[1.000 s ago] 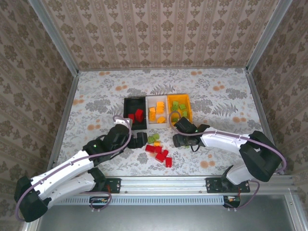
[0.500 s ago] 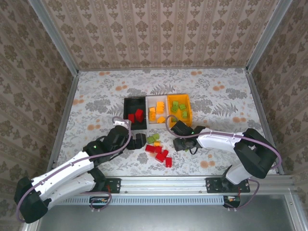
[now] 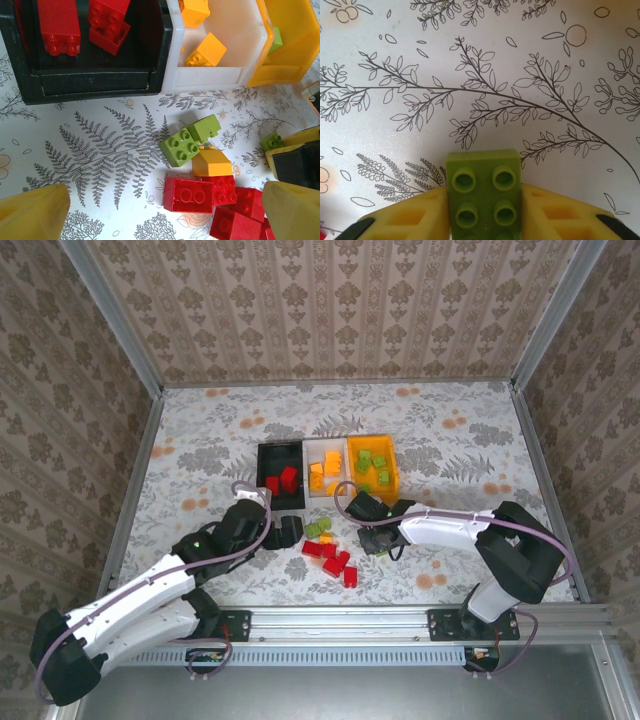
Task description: Sort the legos into containers by color
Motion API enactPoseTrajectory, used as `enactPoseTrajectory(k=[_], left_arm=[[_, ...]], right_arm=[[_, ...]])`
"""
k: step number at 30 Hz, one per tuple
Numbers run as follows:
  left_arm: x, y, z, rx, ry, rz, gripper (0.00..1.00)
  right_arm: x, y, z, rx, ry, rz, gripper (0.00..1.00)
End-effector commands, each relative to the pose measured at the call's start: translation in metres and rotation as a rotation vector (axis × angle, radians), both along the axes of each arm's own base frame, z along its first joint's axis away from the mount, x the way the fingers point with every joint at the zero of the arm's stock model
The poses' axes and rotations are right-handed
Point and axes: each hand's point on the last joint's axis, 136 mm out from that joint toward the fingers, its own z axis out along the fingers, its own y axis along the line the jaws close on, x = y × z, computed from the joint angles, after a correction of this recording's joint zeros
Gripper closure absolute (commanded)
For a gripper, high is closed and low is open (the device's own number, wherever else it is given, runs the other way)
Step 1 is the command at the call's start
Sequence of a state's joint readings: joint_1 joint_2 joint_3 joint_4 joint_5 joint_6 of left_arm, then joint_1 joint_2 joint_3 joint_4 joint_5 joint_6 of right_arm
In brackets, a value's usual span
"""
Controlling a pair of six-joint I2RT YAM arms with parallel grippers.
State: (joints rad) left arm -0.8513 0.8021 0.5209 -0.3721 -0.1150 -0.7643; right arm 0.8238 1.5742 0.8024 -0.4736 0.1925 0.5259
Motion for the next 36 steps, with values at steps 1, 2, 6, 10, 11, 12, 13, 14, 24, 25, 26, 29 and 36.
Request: enactPoseTrajectory(k=[1,2,6,10,11,12,13,14,24,25,26,29,36], left_arm=[[0.000,0.000,0.002,-0.004,-0.005,-0.010,0.00],[0.000,0.000,0.002,-0.003,-0.005,-0.013,0.00],[0.000,-0.001,0.003,0.003,-0.007,-0.016,0.00],[0.002,0.001,0.004,0.018,-0.017,-0.014,0.00],[0.002,0.001,0.005,0.021,-0.021,-0.013,0.00],[0.002,0.001,0.005,0.023,-0.023,-0.016,0.00],[0.002,0.001,0.007,0.024,-0.027,-0.021,0.00],[0.003,0.000,0.008,0.025,-0.029,-0.025,0.00],[0.004,0.000,0.003,0.067,-0.009,-0.037,0.00],[0.004,-0.001,0.002,0.072,-0.005,-0.038,0.00],[0.004,-0.001,0.001,0.078,0.000,-0.039,0.00],[0.005,-0.003,-0.001,0.086,0.008,-0.050,0.00],[0.008,-0.013,-0.008,0.114,0.027,-0.096,0.01]], right_arm=[[-0.013,-0.014,-0.015,-0.064,0.052,0.000,0.66],[-0.010,-0.013,-0.011,-0.054,0.037,0.001,0.67],[-0.002,-0.006,0.006,-0.001,-0.032,0.008,0.71],[0.009,-0.003,0.031,0.055,-0.120,0.001,0.72],[0.013,-0.003,0.041,0.076,-0.146,-0.002,0.72],[0.016,-0.002,0.052,0.097,-0.173,-0.007,0.72],[0.020,-0.001,0.065,0.125,-0.203,-0.012,0.72],[0.026,-0.002,0.078,0.147,-0.232,-0.021,0.72],[0.129,0.001,0.138,0.241,-0.349,-0.155,0.71],[0.141,0.002,0.136,0.232,-0.349,-0.166,0.71],[0.152,0.004,0.133,0.222,-0.345,-0.177,0.71],[0.175,0.003,0.121,0.186,-0.333,-0.212,0.70],[0.197,0.007,0.099,0.168,-0.296,-0.244,0.49]])
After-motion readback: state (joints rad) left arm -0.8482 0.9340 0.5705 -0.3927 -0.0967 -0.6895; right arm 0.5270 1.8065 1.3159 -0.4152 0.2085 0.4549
